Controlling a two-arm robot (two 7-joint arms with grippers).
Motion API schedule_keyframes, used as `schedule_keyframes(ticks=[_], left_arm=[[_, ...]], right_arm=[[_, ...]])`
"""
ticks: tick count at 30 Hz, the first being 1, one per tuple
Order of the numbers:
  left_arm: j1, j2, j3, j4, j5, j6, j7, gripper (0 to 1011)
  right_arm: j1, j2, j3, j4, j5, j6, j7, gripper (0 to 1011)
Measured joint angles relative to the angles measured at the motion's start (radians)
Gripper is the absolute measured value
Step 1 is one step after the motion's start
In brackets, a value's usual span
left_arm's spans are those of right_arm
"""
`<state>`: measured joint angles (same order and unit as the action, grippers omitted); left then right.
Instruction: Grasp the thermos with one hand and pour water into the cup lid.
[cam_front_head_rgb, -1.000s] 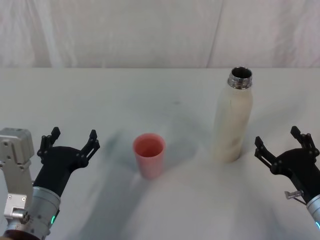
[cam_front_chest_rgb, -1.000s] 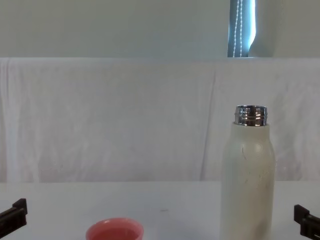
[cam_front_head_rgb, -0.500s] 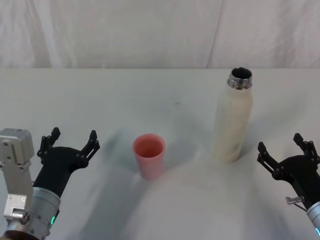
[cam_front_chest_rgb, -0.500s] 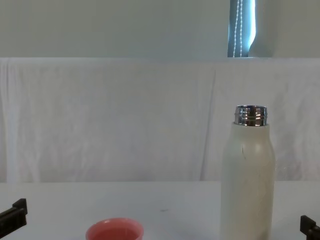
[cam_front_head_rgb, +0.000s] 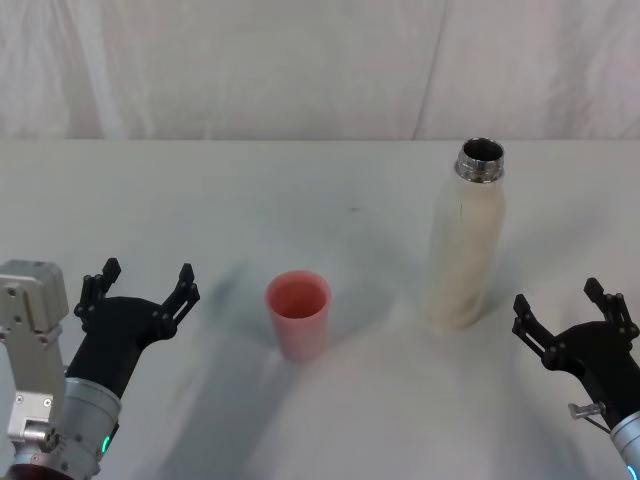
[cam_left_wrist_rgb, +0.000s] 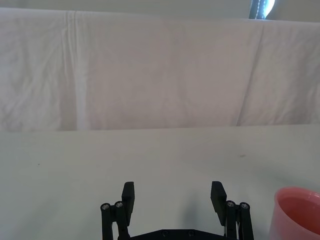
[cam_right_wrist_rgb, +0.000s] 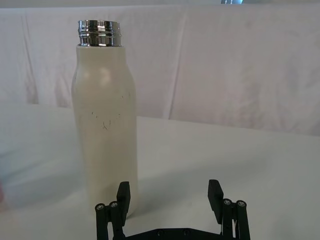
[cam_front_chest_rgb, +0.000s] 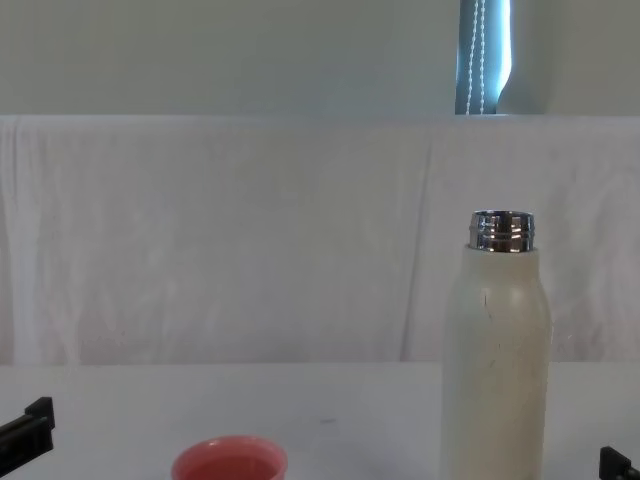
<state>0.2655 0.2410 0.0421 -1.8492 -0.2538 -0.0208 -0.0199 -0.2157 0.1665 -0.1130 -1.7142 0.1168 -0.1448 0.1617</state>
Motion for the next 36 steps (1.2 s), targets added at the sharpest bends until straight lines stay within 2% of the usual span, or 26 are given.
schedule_keyframes(ticks=[36], left_arm=[[0.0, 0.0, 0.0, 0.0, 0.0, 0.0, 0.0, 1001]], right_arm=[[-0.001, -0.006, 0.002, 0.003, -0.005, 0.001, 0.001, 1001]])
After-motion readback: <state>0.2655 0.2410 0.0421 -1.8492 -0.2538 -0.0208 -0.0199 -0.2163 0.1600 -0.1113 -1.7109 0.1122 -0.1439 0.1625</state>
